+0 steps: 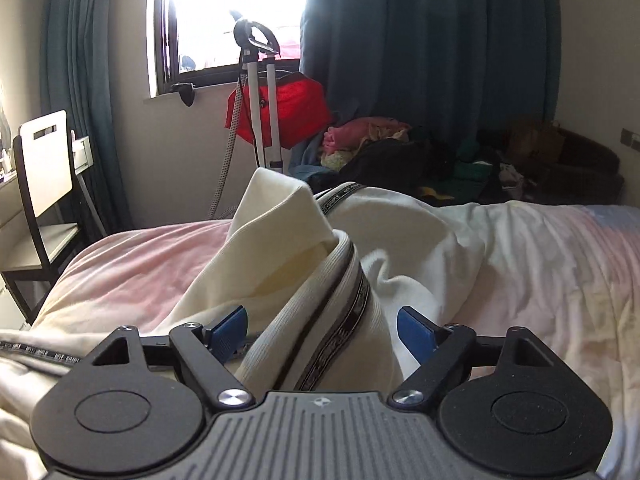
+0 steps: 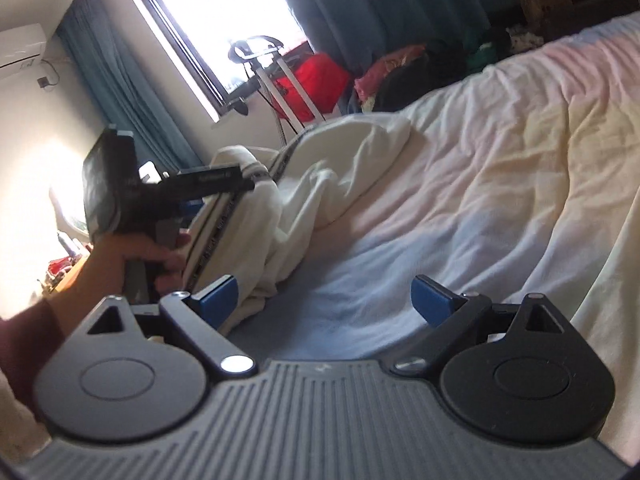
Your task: Fold clothes
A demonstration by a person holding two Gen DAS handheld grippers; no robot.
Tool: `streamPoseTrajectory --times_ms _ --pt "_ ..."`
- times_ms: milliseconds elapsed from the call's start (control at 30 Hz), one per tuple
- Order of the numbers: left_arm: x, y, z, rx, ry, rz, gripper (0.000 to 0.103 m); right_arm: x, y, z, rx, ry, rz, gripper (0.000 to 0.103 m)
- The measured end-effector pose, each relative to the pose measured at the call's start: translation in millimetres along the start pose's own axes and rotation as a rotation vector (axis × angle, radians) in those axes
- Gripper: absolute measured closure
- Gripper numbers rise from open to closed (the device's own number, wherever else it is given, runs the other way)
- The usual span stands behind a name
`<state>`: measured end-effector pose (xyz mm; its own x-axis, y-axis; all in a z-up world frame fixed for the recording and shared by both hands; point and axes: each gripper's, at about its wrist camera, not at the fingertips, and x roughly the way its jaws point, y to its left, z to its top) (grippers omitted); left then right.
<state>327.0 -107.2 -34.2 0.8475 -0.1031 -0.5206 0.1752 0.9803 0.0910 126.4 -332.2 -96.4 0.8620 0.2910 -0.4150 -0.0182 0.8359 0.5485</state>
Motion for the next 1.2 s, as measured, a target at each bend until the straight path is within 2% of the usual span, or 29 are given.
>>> streamPoseTrajectory --times_ms 33,100,200,233,267,300,400,600,733,833,933,1033,1133,1200 --pt "11 -7 4 0.023 0.003 0.013 0.023 5 -5 0 0.016 0.015 -0.001 0.008" --pt "33 -20 12 0.070 0.018 0.034 0.043 13 -14 2 0.041 0.025 -0.006 0.008" --pt "51 -29 15 0.094 0.052 0.020 0.052 24 -25 6 0.076 0.011 -0.019 0.008" --pt "54 -31 13 0.103 0.057 0.017 0.057 27 -29 6 0.092 0.009 -0.020 0.008" --pt "54 -32 11 0.120 0.060 0.026 0.071 29 -31 6 0.108 0.012 -0.022 0.008" --pt "53 -32 8 0.134 0.058 0.038 0.080 31 -33 5 0.124 0.015 -0.023 0.008" --pt "31 -27 2 0.142 0.018 0.054 0.090 32 -34 3 0.138 0.022 -0.021 0.008" --pt "-62 -2 -10 0.049 -0.070 0.006 0.094 24 -22 -1 0.093 0.014 -0.019 0.008" --pt "-132 14 -44 0.048 -0.122 -0.046 0.094 15 -16 -5 0.083 0.011 0.006 0.008" --pt "-178 11 -88 0.085 -0.124 -0.099 0.095 9 -14 -10 0.101 0.016 0.032 0.008" --pt "-203 -2 -127 0.078 -0.100 -0.158 0.095 4 -11 -13 0.106 0.018 0.040 0.008" --pt "-217 -8 -151 -0.016 -0.058 -0.220 0.095 -3 -5 -14 0.072 0.007 0.017 0.008" --pt "-214 -5 -160 -0.110 -0.008 -0.290 0.095 -11 2 -15 0.032 -0.012 -0.009 0.008" --pt "-211 0 -160 -0.147 -0.004 -0.326 0.093 -10 9 -11 -0.005 -0.015 -0.026 0.008"
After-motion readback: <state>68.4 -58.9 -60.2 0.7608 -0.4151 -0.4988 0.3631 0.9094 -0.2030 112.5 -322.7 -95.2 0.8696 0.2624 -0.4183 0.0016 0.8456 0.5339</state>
